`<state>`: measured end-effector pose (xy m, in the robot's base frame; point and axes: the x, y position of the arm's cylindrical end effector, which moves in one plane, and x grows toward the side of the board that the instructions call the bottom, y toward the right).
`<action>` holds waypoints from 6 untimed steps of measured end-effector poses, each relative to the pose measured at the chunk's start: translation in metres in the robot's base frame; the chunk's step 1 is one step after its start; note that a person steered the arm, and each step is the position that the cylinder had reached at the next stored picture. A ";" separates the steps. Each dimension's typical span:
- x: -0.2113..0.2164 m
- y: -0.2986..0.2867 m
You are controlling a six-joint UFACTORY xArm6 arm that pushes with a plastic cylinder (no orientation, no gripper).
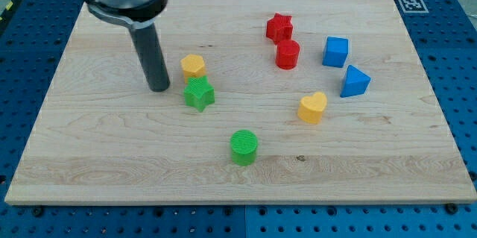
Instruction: Move the green star slightly right and down
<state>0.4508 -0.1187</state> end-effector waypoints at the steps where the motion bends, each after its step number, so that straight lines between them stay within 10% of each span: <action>1: 0.000 0.027; 6: 0.015 0.099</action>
